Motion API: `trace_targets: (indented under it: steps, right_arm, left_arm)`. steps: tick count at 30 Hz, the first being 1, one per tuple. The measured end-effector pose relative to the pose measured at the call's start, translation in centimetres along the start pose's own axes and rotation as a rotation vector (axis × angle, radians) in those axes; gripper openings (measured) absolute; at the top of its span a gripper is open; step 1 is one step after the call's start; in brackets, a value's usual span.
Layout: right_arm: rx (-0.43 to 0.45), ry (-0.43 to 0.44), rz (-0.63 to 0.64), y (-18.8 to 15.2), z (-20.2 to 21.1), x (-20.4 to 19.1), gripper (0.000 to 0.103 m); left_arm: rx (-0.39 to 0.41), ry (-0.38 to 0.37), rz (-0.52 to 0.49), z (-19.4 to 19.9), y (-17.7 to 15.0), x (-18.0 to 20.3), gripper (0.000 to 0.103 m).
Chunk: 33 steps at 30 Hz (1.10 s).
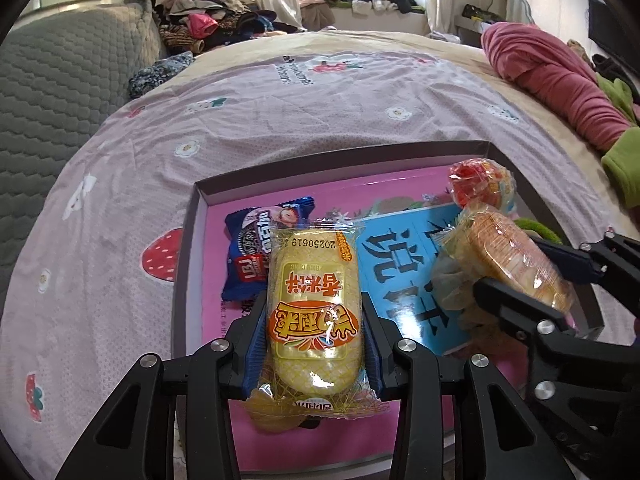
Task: Organize objects
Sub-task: 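Lower the cakes into the tray with both tools beside the cookie packet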
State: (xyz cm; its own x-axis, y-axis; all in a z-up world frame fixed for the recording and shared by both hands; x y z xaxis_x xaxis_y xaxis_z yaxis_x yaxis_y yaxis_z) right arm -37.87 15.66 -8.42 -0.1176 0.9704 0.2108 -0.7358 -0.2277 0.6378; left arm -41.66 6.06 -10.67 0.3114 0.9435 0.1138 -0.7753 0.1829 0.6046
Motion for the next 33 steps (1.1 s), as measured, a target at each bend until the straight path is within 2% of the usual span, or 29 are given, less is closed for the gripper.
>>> trace_targets:
  steps: [8, 15, 33]
  right_arm:
    - [-0.037, -0.006, 0.020, -0.8, -0.9, 0.0, 0.040]
    - [-0.041, -0.002, 0.016, -0.9, -1.1, 0.1, 0.040]
    - [-0.060, -0.015, 0.024, -1.2, -1.0, 0.6, 0.045]
  left_arm:
    - [-0.005, 0.001, -0.011, 0.0, 0.0, 0.3, 0.043]
    - [-0.012, -0.042, -0.017, 0.1, -0.2, 1.2, 0.044]
    - [-0.022, -0.030, -0.035, 0.2, -0.4, 1.6, 0.044]
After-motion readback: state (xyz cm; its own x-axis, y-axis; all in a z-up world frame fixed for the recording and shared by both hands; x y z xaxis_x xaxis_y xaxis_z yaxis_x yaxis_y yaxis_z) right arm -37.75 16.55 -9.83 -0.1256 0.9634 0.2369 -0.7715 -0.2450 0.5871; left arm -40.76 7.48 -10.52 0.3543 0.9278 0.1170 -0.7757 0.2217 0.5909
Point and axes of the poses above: each gripper's, at about its wrist camera, not at the fingertips, and z roughly against the way its jaws point, x to its right, y to its top, the point moved 7 cm from there along -z, roughly the way its jaws point, and after that the axes turned 13 degrees about -y, right-handed, at the moved point
